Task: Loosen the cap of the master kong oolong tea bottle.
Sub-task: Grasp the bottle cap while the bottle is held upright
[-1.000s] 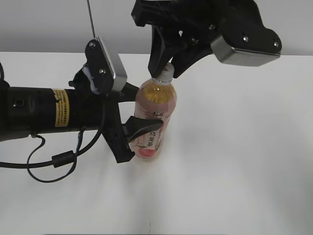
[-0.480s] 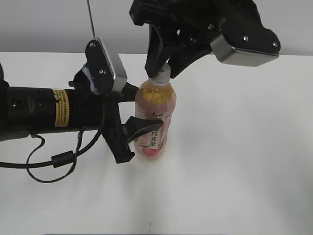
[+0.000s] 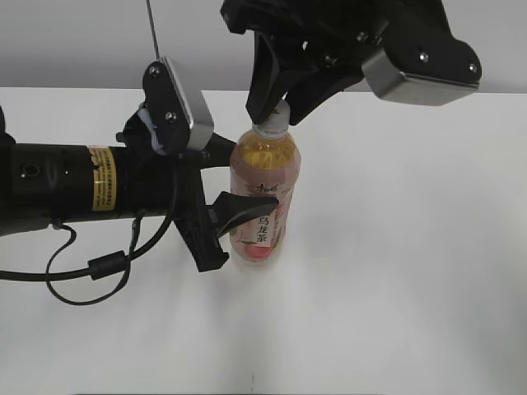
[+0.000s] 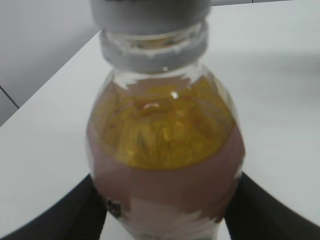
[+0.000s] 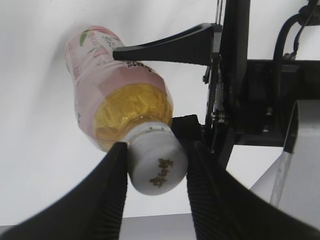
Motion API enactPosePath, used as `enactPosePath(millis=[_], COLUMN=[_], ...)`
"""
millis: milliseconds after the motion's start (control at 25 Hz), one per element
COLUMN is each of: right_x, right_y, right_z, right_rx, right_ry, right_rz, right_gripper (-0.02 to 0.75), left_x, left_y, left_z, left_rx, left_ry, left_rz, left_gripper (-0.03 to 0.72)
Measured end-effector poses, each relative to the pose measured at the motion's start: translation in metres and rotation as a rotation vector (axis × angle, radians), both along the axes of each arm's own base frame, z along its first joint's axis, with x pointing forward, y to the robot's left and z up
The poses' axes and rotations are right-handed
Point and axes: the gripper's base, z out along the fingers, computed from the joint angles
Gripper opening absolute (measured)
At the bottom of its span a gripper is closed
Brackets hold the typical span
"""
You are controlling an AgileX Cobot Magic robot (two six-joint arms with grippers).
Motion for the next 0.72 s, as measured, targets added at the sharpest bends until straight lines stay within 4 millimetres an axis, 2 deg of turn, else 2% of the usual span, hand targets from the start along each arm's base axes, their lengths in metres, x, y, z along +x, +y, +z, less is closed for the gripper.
enactPosePath(millis=[320, 600, 720], right_x=[-0.0008, -0.0007, -0.0019], right_y=[-0.0008, -0.0009, -0.0007], right_z=[0.0019, 0.0018, 0.0043], right_rx=[0.002, 0.011, 0.034], right_ry=[-0.002, 0.063, 0.112], right_rz=[-0.005, -0.123, -0.207], right_gripper=[0.279, 0.279, 0.338], left_x=[-0.0002, -0.0002, 0.0005], left_y=[-0.0001, -0.0001, 0.0012], left_z=[0.0005, 0.0002, -0.0022], left_rx=[-0.003, 0.001, 0.027], left_ry=[-0.002, 0.000, 0.005], left_rz=[-0.002, 0.000, 0.011], left_gripper=[0.421, 0.421, 0.421])
